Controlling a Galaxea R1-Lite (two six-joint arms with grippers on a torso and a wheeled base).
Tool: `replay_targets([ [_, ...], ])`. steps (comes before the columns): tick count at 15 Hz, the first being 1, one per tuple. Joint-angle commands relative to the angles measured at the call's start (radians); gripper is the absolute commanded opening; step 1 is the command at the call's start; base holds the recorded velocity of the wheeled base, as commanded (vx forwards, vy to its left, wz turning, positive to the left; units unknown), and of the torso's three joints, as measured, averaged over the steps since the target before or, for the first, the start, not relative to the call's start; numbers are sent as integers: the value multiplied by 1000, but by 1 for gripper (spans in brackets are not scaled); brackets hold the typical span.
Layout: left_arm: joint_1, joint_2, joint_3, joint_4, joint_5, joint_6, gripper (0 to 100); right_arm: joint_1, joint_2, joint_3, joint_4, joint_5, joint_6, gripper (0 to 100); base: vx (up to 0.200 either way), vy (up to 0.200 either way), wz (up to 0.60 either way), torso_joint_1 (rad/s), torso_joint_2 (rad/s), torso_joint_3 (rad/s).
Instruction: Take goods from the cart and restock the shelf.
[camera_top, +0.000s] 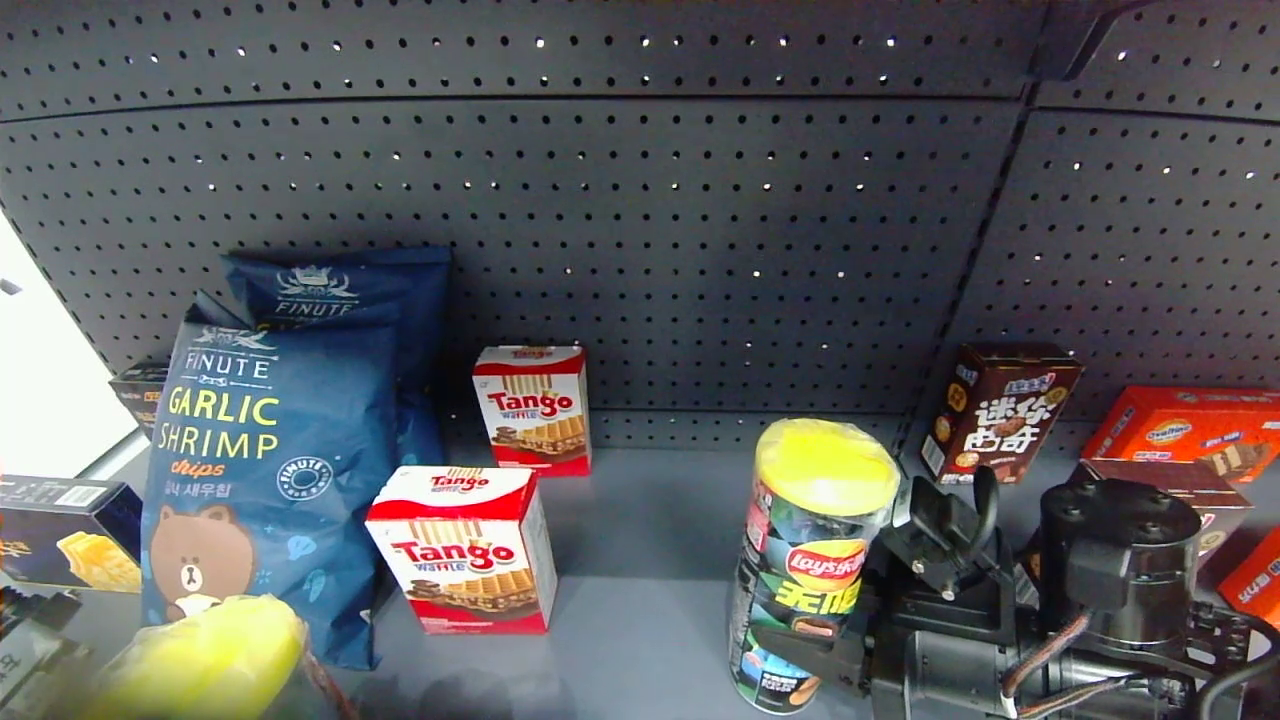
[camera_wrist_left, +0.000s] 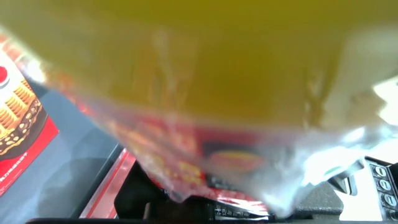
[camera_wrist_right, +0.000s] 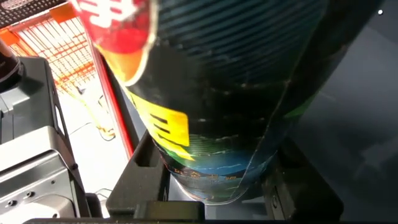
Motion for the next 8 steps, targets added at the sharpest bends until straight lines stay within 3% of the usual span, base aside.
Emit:
replay_targets([
  [1,0,2,-1,-1,0,1,0,1,-2,8,5,1,-2,0,0,0,0,0,0,0],
  [3,0,4,2,-1,0,1,0,1,-2,10,5,2,-4,0,0,0,0,0,0,0],
  [4,0,2,2,-1,2,-1,0,3,-2,10,5,2,-4,100,0,0,0,0,0,0],
  [8,0,4,0,-1,2,1,0,3,-23,11,6,-4,-5,100,0,0,0,0,0,0],
])
